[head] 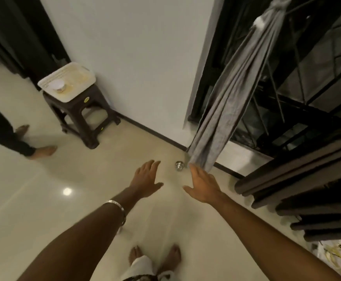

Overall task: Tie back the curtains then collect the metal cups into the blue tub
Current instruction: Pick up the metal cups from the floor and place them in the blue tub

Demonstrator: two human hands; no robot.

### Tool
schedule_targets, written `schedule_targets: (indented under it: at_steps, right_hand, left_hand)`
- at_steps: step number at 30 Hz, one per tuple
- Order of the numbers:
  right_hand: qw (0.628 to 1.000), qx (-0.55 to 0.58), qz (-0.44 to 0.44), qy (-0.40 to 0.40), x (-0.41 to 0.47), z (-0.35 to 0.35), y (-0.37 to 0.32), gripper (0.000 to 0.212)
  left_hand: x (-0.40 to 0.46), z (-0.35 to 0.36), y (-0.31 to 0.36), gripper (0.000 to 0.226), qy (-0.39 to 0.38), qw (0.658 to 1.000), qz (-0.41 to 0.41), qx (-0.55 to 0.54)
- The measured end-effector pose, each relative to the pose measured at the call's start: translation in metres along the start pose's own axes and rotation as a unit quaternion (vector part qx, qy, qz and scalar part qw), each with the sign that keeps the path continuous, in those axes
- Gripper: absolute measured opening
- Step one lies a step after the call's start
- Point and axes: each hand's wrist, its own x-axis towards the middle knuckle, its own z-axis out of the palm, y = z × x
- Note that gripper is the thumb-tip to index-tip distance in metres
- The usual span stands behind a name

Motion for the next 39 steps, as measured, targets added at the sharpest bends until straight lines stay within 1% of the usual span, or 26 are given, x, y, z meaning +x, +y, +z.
schedule_targets:
  at_steps: [5,9,15,20,24,29,34,39]
  right_hand:
    - [0.998,-0.031,-0.037,-0.045,0.021,0.047,-0.057,0.084]
    - [0.994,-0.041,-0.066,-0.081,0.034,0.093,-0.108,0.082]
    - [0.986,-0.055,-0.11,-0.113,0.053,0.168,-0.174,0.078]
    - [0.975,-0.086,-0.153,-0.136,0.074,0.232,-0.204,0.075]
    - [0.968,-0.101,-0.174,-0.153,0.102,0.293,-0.215,0.074]
    - [0.959,-0.104,-0.195,-0.176,0.139,0.39,-0.212,0.073]
    - [0.955,-0.097,-0.204,-0.194,0.171,0.497,-0.19,0.072]
    - [0.943,-0.111,-0.243,-0.2,0.203,0.594,-0.159,0.075]
  left_hand:
    - [-0.033,0.016,-0.066,0.087,0.018,0.997,-0.067,-0.033]
    - [-0.064,0.037,-0.126,0.086,0.017,0.989,-0.135,-0.059]
    - [-0.11,0.088,-0.203,0.085,0.01,0.964,-0.237,-0.116]
    - [-0.13,0.139,-0.246,0.083,0.018,0.945,-0.289,-0.155]
    - [-0.13,0.188,-0.279,0.079,0.033,0.931,-0.318,-0.177]
    - [-0.114,0.265,-0.327,0.08,0.028,0.924,-0.333,-0.187]
    - [-0.101,0.36,-0.369,0.083,0.001,0.918,-0.348,-0.189]
    - [-0.087,0.453,-0.403,0.086,-0.022,0.923,-0.342,-0.176]
